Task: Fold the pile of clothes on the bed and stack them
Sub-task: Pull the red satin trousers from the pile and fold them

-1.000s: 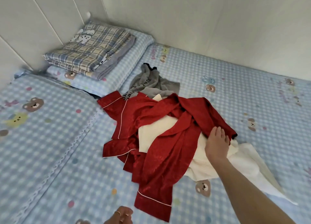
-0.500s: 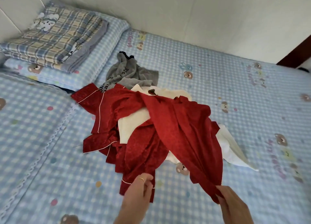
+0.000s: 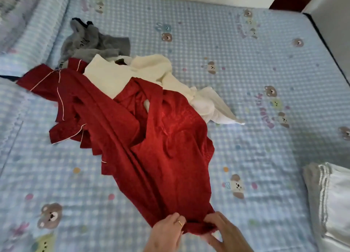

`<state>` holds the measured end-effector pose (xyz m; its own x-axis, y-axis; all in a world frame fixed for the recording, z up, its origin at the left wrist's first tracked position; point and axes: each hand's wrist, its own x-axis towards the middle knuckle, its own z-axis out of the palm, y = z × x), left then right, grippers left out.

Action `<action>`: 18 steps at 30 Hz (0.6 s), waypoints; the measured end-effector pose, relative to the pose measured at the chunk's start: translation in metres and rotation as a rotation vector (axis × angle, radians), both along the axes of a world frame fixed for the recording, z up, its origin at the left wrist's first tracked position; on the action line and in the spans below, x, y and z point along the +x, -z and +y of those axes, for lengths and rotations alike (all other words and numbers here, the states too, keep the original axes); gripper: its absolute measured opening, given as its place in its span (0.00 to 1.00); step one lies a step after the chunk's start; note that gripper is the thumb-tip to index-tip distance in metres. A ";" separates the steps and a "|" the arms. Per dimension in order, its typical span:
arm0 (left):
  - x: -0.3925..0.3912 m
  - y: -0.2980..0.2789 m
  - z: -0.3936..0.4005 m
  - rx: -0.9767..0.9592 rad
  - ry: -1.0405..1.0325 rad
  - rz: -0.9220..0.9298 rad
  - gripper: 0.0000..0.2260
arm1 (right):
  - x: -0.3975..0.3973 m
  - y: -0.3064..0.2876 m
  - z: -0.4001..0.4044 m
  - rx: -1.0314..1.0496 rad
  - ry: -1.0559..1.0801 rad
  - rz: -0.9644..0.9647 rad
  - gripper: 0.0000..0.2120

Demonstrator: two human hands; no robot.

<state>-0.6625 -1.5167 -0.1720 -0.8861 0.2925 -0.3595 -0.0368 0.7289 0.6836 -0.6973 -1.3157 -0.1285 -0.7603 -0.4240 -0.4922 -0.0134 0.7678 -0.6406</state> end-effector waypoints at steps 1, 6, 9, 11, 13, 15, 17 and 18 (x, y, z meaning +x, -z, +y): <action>0.004 -0.006 0.005 -0.006 -0.041 -0.004 0.13 | 0.003 0.005 0.004 0.033 -0.011 0.015 0.19; 0.029 -0.001 0.036 0.072 -0.179 -0.084 0.15 | 0.031 0.032 0.022 0.100 -0.037 0.140 0.23; 0.029 -0.005 0.049 0.052 -0.136 -0.032 0.14 | 0.028 0.041 0.046 0.057 0.015 0.305 0.22; 0.029 -0.005 0.059 -0.005 -0.084 0.017 0.13 | 0.027 0.040 0.062 0.071 0.049 0.356 0.21; 0.030 -0.008 0.078 -0.008 -0.020 0.089 0.13 | 0.024 0.039 0.084 0.078 0.111 0.420 0.19; 0.034 -0.006 0.099 -0.037 0.037 0.128 0.16 | 0.021 0.032 0.107 0.107 0.213 0.467 0.15; 0.033 0.001 0.112 -0.192 0.065 0.173 0.16 | 0.020 0.022 0.135 0.164 0.260 0.544 0.12; 0.032 0.004 0.115 -0.252 0.050 0.187 0.15 | 0.020 0.017 0.151 0.192 0.271 0.576 0.11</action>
